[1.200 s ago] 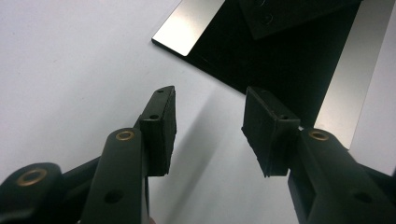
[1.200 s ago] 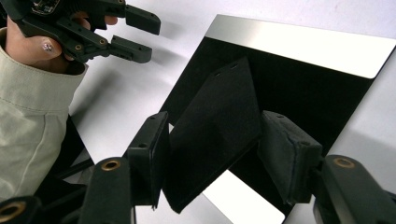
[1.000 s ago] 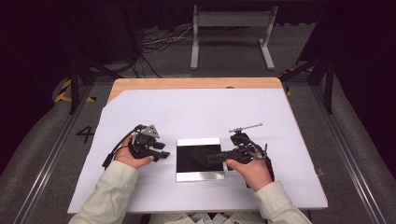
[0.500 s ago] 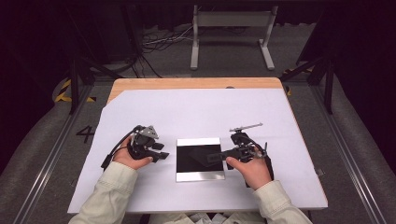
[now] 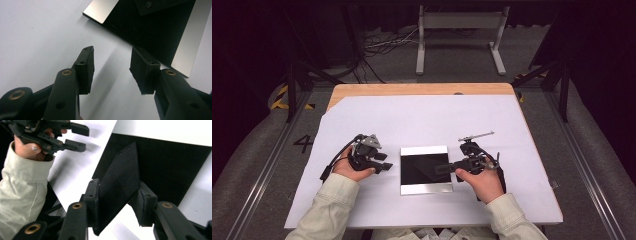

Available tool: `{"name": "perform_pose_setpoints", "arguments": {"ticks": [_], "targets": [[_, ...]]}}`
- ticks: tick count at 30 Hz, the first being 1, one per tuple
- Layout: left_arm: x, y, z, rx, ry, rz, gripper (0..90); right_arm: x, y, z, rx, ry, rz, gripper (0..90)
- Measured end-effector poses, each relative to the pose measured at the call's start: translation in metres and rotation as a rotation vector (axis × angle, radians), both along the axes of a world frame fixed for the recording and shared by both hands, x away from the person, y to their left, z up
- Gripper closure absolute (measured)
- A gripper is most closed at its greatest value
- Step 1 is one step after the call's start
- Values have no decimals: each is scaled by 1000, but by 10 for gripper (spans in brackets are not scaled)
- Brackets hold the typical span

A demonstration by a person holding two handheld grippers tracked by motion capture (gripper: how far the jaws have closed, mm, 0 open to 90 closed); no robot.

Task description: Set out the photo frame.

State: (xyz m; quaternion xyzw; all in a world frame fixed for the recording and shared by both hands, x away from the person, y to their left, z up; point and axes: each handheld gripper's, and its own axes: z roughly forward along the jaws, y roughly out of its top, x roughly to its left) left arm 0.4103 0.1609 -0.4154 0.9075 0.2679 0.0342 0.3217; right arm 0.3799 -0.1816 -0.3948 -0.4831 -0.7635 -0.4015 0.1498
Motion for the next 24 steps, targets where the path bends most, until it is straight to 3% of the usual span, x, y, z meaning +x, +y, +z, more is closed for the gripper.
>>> {"name": "perform_pose_setpoints", "arguments": {"ticks": [16, 19, 21, 24], "targets": [[0, 4, 2, -12, -5, 17, 547, -4, -8, 7, 47, 44, 84, 770], [0, 5, 3, -11, -8, 17, 547, -5, -10, 9, 74, 46, 101, 826], [0, 5, 3, -12, -8, 14, 545, -6, -12, 11, 133, 62, 113, 869], [0, 5, 3, -13, -7, 13, 545, -8, -14, 15, 143, 35, 124, 875]]}}
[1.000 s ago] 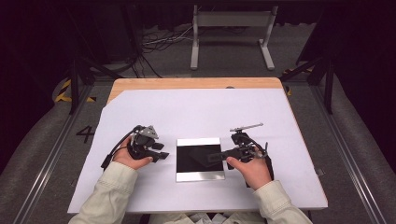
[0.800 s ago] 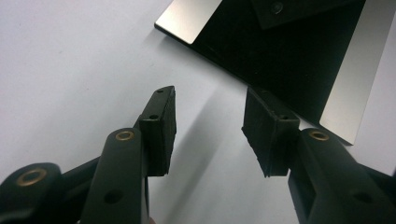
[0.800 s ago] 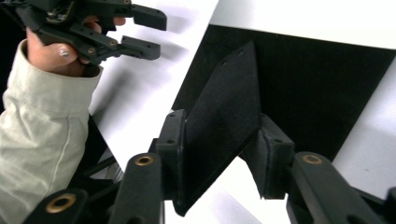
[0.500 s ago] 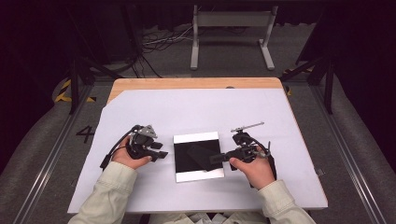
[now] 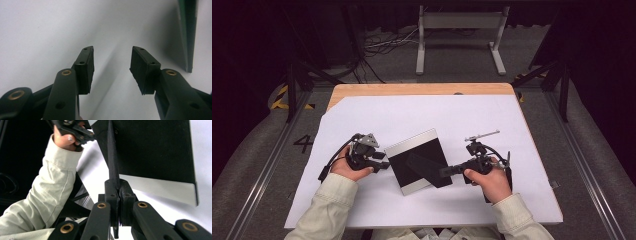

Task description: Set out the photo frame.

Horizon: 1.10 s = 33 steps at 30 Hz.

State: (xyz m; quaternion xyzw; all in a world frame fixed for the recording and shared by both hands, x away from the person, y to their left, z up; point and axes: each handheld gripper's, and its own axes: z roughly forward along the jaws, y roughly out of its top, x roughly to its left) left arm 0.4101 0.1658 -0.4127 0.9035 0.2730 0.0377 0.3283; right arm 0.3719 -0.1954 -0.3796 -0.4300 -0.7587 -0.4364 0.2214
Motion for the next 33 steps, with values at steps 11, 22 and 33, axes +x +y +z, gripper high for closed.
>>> {"name": "perform_pose_setpoints", "arguments": {"ticks": [11, 22, 33], "targets": [[0, -1, -1, 4, 4, -8, 540, -5, -4, 9, 8, -110, -43, 876], [0, -2, -1, 2, 0, -10, 535, -9, -8, 16, -6, -250, -119, 876], [0, -2, -1, 2, 0, -9, 529, -6, -14, 12, -42, -356, -115, 876]]}}
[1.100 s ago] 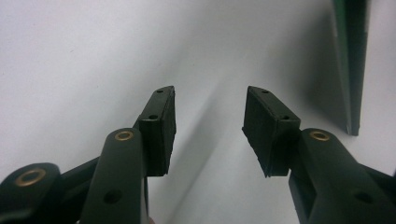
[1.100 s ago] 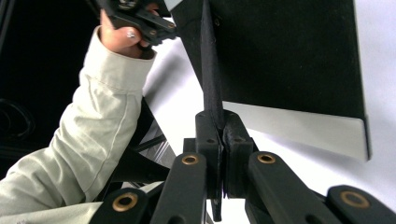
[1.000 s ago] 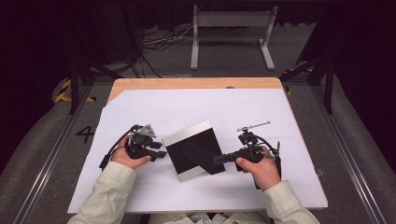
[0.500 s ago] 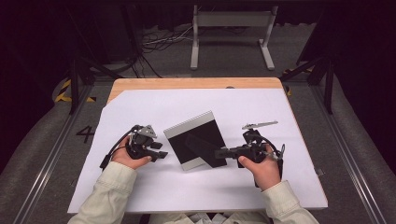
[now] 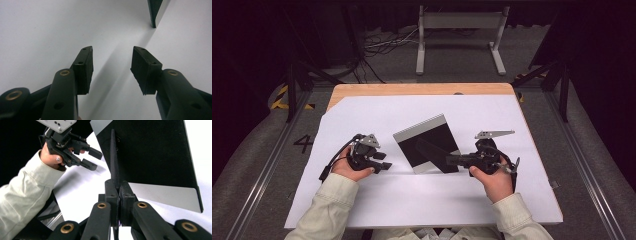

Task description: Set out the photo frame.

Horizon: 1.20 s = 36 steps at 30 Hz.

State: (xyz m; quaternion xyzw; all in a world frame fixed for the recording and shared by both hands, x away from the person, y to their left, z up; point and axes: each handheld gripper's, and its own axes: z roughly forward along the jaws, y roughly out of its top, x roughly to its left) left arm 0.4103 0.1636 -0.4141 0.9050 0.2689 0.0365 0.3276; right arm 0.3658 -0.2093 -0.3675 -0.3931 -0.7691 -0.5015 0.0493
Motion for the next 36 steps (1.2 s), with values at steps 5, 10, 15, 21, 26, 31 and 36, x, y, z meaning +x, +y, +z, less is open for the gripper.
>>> {"name": "perform_pose_setpoints", "arguments": {"ticks": [5, 10, 15, 21, 26, 31, 36], "targets": [[0, 0, 0, 1, 1, -1, 528, 1, -2, 0, -36, -45, 51, 874], [0, 0, 0, 0, 1, 0, 527, 1, -5, -1, -69, -73, 99, 872], [0, 0, 0, -4, 2, 0, 524, 0, -10, -5, -106, -88, 141, 868], [0, 0, 0, -8, 3, 4, 521, -2, -12, -6, -170, -102, 190, 865], [0, 0, 0, -6, 1, 3, 519, -6, -11, -4, -232, -125, 232, 866], [0, 0, 0, -5, 0, 1, 519, -8, -11, -5, -290, -108, 267, 866], [0, 0, 0, -5, -1, 1, 518, -8, -12, -6, -319, -102, 279, 860]]}}
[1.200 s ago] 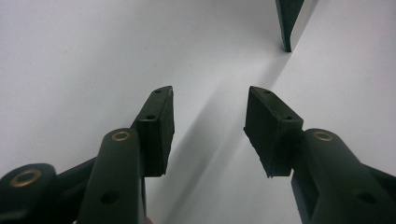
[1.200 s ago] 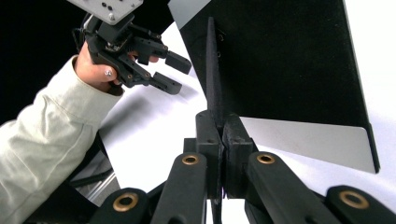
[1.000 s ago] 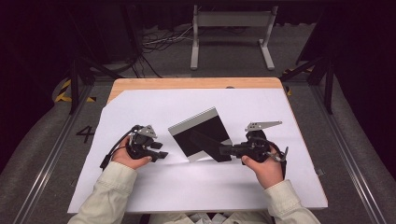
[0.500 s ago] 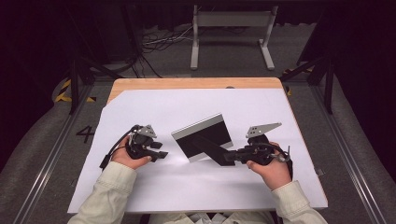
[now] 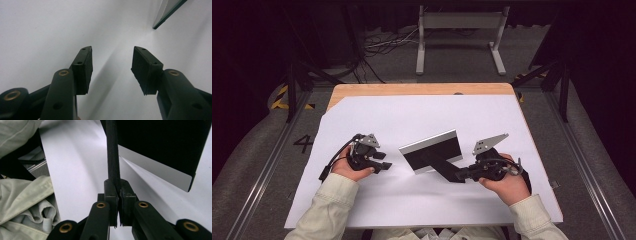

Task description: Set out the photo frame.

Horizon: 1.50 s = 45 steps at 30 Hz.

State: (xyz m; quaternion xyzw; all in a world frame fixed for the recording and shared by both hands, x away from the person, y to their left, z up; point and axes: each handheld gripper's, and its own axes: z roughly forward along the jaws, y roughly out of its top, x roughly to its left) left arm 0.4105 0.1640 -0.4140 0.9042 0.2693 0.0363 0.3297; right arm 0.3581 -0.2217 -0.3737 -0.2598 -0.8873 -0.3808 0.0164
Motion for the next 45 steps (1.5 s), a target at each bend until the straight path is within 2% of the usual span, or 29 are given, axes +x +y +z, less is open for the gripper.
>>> {"name": "perform_pose_setpoints", "arguments": {"ticks": [4, 11, 23, 36, 45], "targets": [[0, 0, 0, 1, 1, -3, 518, -1, 0, -1, -57, -15, 22, 855], [0, -1, 0, 4, 0, 0, 518, -2, 2, -3, -123, 7, 36, 856], [0, -2, -1, 4, 2, -3, 517, -1, 1, -8, -175, 28, 51, 852], [0, -3, -1, 4, 5, -2, 517, -3, 5, -17, -271, 70, 62, 854], [0, -3, -1, 10, 5, 1, 517, -2, 6, -22, -271, 114, 65, 851]]}}
